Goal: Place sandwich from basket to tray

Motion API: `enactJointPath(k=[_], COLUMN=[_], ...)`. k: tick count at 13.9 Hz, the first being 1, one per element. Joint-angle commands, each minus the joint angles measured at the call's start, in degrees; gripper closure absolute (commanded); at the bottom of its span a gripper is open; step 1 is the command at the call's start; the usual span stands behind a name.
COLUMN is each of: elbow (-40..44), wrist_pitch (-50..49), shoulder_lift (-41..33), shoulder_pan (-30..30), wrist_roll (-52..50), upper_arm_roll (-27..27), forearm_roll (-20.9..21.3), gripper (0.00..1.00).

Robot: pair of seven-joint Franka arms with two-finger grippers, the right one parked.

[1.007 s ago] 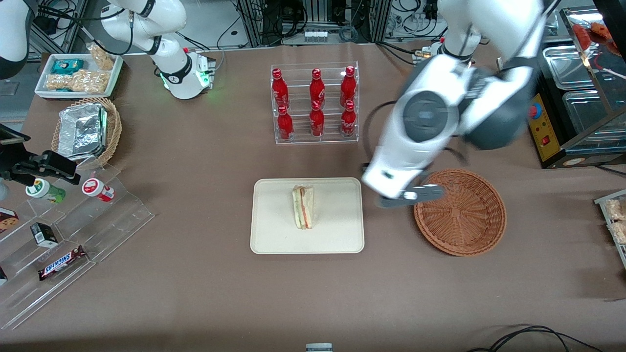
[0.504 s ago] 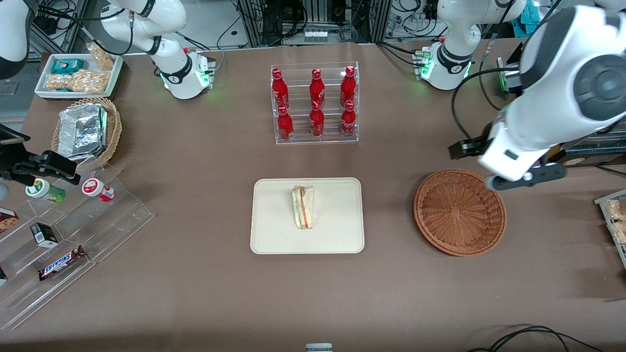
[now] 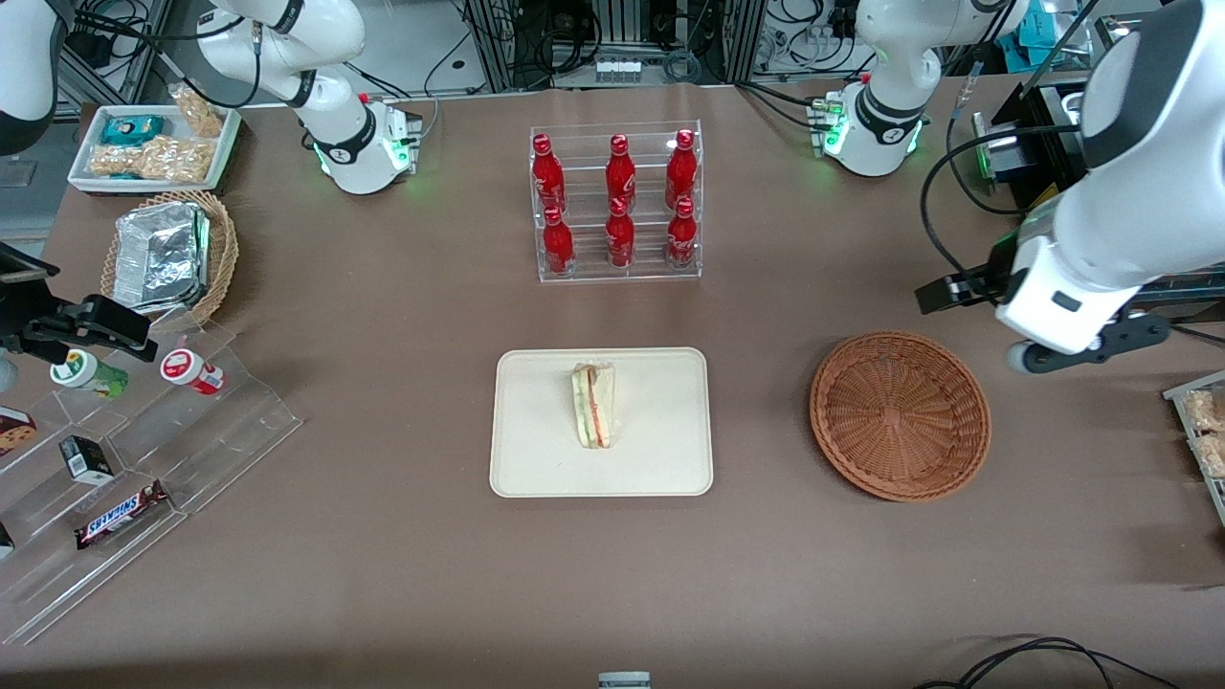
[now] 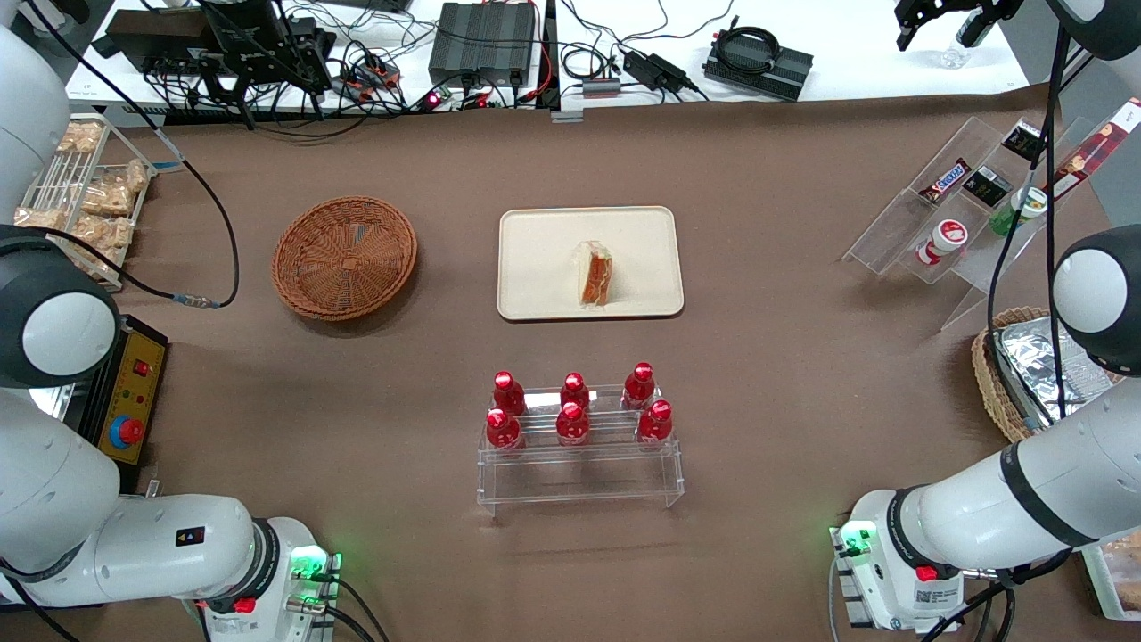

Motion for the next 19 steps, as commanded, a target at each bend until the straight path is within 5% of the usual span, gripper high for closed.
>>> enactJointPath(k=[1,6,11,19], elbow=[-2.27,-4.72,-22.22,-18.54], wrist_pitch=[-0.27,-3.0,7.46,2.62], shoulder_lift=[-3.9,-6.97,-19.37,-19.55], shoulder_pan=[1.1,0.75,-0.3,-1.36], wrist_roll=[0.46,0.55,1.77,8.02], upper_arm_roll=[-0.31,-0.05,3.65,10.85], forearm_roll=[-1.08,-1.34,-5.13,-5.39], gripper=[0.0,0.0,0.0,0.0])
